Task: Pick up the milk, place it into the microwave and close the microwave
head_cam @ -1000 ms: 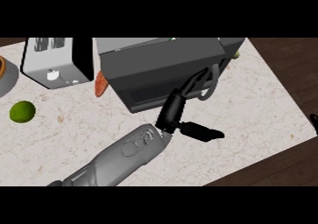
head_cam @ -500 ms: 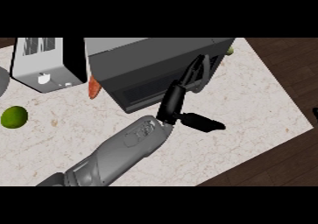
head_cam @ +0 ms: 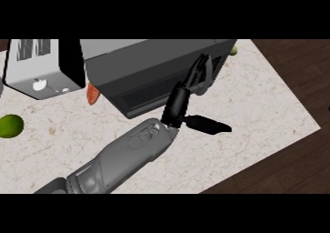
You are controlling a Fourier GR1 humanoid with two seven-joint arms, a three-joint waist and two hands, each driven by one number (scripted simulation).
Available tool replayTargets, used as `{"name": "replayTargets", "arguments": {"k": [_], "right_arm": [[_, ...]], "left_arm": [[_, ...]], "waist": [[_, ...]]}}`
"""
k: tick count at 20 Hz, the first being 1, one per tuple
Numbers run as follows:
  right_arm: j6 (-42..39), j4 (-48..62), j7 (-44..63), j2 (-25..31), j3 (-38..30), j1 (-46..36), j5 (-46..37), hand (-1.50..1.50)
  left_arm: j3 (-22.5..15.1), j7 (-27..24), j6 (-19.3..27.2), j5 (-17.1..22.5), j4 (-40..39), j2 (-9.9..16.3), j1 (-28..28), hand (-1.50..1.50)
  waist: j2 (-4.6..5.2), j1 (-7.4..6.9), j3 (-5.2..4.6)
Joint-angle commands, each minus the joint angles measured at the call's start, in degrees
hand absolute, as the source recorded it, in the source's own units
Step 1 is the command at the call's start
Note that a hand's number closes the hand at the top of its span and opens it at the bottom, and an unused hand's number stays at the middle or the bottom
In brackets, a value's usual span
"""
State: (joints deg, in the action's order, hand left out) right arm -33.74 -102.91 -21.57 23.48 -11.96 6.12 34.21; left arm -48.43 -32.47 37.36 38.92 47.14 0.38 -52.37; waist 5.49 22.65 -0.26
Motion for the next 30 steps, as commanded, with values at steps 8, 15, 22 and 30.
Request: {"name": "replayTargets", "arguments": {"k": [8,15,22,30], "right_arm": [[0.08,0.48,2.57,2.41,-0.88,-2.00,2.81,-1.50],[-0.91,0.63,3.63,3.78,-1.04,-2.62,4.65,-1.50],[-0.91,1.42,4.33,4.25,-1.26,-3.47,6.26,-1.50],[-1.51,0.31,5.84,5.43,-0.73,-4.18,8.37,-1.50]], "left_arm": [[0.02,-2.20,0.42,4.04,-3.33,-0.35,-2.74,-1.50],[-0.32,-3.93,1.15,6.14,-4.14,-0.36,-3.38,-1.50],[-1.21,-5.36,1.23,7.98,-4.95,-0.36,-3.78,-1.50],[-2.06,-6.45,1.41,9.93,-5.55,-0.37,-4.79,-1.50]], "waist": [[0.43,1.05,0.05],[0.26,1.70,0.11],[0.66,1.97,0.24],[0.00,2.37,0.13]]}}
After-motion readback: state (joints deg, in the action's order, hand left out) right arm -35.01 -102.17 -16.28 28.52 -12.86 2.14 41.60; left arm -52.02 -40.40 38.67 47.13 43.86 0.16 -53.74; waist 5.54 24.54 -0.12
